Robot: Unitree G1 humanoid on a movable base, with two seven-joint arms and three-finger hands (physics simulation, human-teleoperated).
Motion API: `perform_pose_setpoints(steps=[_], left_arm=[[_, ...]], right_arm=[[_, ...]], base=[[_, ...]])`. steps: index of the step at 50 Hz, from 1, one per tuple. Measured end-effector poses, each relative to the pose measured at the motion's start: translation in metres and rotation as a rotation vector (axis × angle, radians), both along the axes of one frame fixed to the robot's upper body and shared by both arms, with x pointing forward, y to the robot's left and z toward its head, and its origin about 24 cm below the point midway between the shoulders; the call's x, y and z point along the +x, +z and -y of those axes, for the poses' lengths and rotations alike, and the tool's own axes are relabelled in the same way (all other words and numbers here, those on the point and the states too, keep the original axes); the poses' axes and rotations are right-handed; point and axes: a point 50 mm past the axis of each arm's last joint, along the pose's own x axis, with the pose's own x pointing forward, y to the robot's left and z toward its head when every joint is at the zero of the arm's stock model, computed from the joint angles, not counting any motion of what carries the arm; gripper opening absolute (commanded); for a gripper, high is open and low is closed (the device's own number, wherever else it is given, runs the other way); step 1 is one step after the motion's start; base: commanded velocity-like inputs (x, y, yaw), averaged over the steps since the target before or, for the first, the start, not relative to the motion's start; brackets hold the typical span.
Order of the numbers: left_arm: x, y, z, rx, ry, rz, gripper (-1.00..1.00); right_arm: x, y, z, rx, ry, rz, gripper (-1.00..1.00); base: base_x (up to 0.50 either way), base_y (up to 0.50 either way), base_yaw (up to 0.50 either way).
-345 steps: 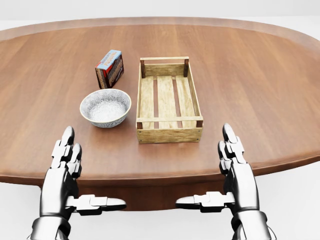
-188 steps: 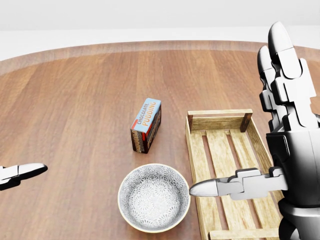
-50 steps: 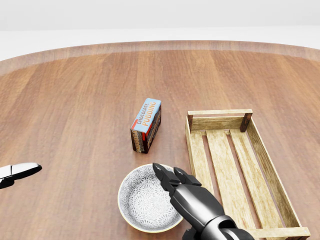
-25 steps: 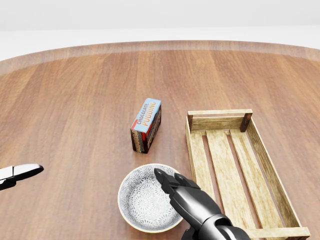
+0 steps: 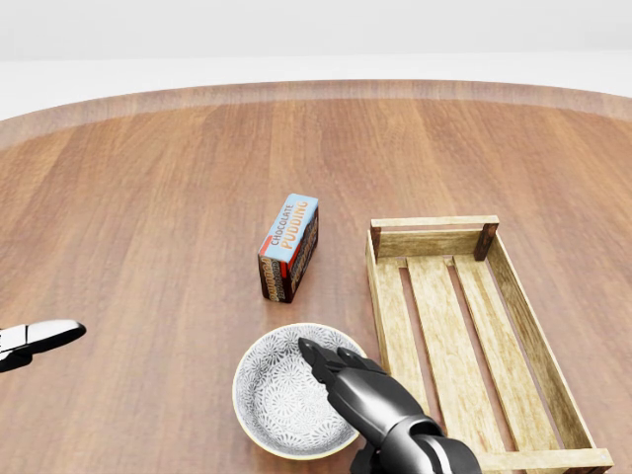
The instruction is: Pick up the bowl on the left and put it in the tray.
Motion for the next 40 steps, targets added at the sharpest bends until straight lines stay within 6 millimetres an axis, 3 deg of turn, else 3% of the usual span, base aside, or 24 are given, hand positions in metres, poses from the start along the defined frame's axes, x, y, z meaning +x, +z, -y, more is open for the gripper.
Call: perform_pose_setpoints(steps=[40], left_arm=[[0.002,-0.008,0.0,-0.011,0.0,-0.032,1.0]], right_arm=[[0.012,-0.015,-0.012,0.006,0.01,-0.062,0.97]], base=[[0.0,0.0,0.0]])
